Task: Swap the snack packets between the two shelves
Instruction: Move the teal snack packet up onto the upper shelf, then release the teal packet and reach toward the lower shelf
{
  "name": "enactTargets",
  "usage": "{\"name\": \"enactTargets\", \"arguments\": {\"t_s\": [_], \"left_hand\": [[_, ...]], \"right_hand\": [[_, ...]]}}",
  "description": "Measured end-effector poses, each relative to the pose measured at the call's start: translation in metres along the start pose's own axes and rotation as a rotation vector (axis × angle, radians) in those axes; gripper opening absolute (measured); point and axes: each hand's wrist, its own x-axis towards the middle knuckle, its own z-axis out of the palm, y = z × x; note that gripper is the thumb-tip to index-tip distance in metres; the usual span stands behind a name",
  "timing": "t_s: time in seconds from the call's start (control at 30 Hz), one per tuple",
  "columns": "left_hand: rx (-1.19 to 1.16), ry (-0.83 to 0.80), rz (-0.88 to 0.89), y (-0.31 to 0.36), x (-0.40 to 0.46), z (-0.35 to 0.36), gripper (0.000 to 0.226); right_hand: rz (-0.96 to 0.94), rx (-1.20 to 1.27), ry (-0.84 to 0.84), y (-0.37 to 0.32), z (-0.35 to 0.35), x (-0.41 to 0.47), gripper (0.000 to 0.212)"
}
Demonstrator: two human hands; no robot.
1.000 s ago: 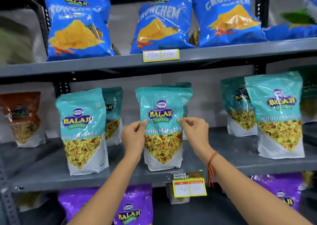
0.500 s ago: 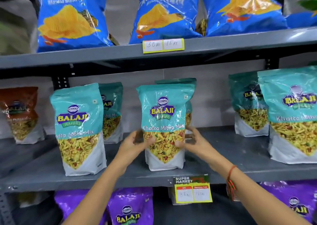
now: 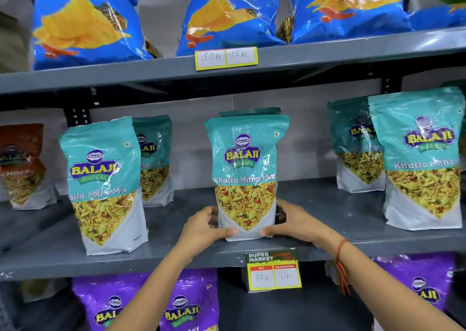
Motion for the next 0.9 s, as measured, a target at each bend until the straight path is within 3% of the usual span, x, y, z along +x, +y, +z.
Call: {"name": "enactTargets", "arguments": {"t_s": [0.3, 0.53, 0.6, 0.7, 0.8, 0.9], "left_hand": [[0.063, -0.002, 0.001, 0.020, 0.008, 0.031, 0.086], [0.060, 0.053, 0.035, 0.023, -0.006, 0.031, 0.079], [0.037, 0.100, 0.056, 0.024, -0.015, 0.030, 0.081], [-0.006, 0.249, 0.092, 0.026, -0.036, 0.025, 0.078], [-0.149, 0.458, 0.171, 0.023, -0.066, 0.019, 0.061], [-0.266, 0.636, 0.185, 0.008, -0.095, 0.010, 0.047]], "right_hand": [[0.063, 0.094, 0.004, 0.026, -0.025, 0.003, 0.082], [0.055, 0.151, 0.025, 0.025, -0.021, -0.005, 0.093], [0.027, 0.164, 0.130, 0.021, -0.015, -0.013, 0.096], [-0.015, 0.180, 0.449, 0.008, 0.000, -0.031, 0.096], [-0.113, 0.166, 0.679, -0.013, 0.024, -0.059, 0.074], [-0.266, 0.101, 0.803, -0.030, 0.057, -0.089, 0.054]]}}
